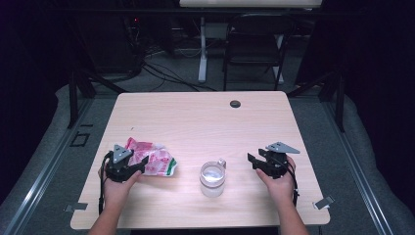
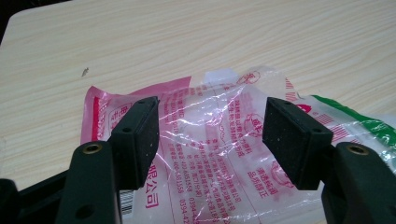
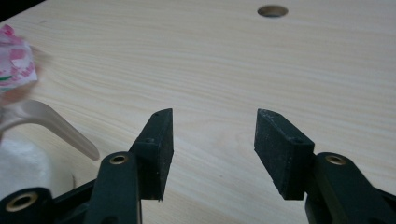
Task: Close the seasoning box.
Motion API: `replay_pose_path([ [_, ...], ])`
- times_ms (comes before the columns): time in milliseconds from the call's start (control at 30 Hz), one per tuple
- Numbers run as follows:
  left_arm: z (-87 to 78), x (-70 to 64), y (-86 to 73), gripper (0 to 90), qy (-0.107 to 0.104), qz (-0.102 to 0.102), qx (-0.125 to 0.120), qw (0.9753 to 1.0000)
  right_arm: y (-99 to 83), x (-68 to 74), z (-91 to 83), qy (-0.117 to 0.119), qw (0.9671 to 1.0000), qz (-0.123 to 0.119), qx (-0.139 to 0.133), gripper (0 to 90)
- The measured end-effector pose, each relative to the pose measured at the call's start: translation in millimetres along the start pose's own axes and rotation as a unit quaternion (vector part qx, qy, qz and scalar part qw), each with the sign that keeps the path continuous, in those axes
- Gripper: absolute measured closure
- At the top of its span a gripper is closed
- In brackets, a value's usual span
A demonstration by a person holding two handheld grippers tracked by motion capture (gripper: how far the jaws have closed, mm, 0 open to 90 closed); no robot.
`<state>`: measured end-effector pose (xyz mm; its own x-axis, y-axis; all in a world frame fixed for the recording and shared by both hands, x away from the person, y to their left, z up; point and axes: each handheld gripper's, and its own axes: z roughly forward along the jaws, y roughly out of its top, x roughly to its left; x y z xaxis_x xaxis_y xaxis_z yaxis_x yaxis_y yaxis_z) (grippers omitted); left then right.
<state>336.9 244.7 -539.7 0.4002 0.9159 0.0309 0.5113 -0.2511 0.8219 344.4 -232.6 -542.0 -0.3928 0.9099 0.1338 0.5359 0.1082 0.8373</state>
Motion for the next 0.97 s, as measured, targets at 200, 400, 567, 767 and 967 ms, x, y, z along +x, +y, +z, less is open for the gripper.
replay_pose_path([
  [200,3.5,-2.2,-0.4,36.6,-0.003,0.004,0.012,0.9999,-4.0,2.1,6.3,-0.006,0.9999,-0.011,0.012,46.9],
  [400,7.1,-6.3,-0.4,36.6,-0.008,0.013,0.022,0.9996,-6.6,15.9,15.1,-0.003,0.9990,-0.038,0.023,46.1],
  [567,9.8,-8.0,-0.6,36.6,-0.009,0.020,0.028,0.9994,-7.6,25.7,20.8,-0.008,0.9972,-0.067,0.032,45.4],
  [767,11.2,-8.5,-0.6,36.6,-0.009,0.022,0.035,0.9991,-8.0,25.4,21.7,-0.012,0.9975,-0.062,0.031,45.1],
  [967,10.5,-7.1,-0.4,36.6,-0.006,0.017,0.033,0.9993,-7.7,23.7,21.0,-0.013,0.9979,-0.057,0.029,44.5],
])
